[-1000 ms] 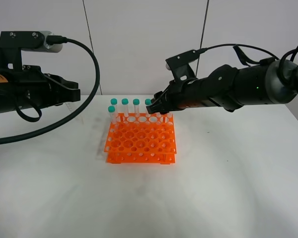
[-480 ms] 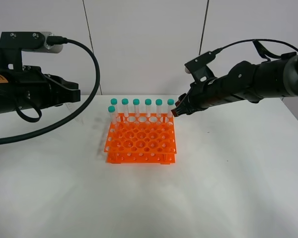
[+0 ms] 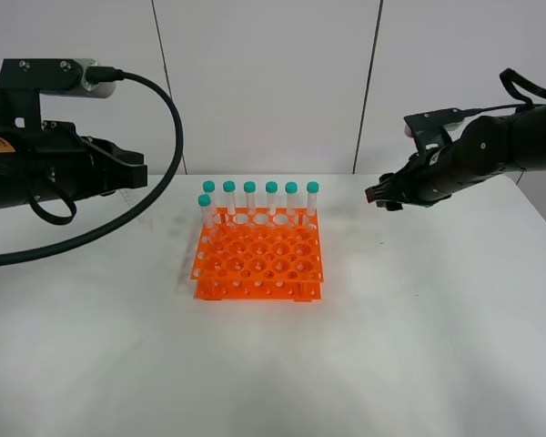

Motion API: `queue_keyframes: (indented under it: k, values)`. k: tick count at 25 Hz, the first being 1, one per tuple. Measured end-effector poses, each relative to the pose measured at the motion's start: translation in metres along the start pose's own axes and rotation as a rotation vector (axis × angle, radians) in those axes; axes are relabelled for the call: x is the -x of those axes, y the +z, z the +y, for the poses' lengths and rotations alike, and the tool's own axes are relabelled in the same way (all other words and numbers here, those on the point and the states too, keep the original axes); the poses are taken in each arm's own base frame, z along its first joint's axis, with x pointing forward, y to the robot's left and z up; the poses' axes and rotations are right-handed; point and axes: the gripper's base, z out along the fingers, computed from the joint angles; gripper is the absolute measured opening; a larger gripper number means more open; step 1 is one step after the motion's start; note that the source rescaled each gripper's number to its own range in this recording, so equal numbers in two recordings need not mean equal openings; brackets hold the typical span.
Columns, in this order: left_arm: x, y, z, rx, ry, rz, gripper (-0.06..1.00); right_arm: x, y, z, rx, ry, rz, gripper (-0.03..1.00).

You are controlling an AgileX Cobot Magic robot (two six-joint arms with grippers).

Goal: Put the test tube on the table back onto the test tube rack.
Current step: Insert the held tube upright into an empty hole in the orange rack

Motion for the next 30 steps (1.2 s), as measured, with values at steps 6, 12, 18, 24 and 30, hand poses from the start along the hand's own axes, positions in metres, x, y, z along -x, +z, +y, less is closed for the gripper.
queue_keyframes:
  k: [6,12,18,24,30]
  values:
    - [-0.001,0.000,0.000,-0.003,0.000,0.012,0.01,-0.010,-0.001,-0.015,-0.048,0.007,0.096,0.72]
    - [-0.002,0.000,-0.001,-0.006,0.001,0.025,0.01,-0.010,-0.003,-0.015,-0.048,0.016,0.101,0.72]
    - [-0.003,0.000,-0.001,-0.008,0.004,0.031,0.01,0.002,-0.033,-0.029,-0.075,0.063,0.032,0.72]
    - [-0.003,0.000,-0.001,-0.008,0.007,0.031,0.01,0.009,-0.082,-0.042,-0.084,0.081,0.018,0.72]
    - [-0.003,0.000,-0.001,-0.008,0.007,0.031,0.01,0.021,-0.167,-0.038,-0.082,0.110,-0.140,0.72]
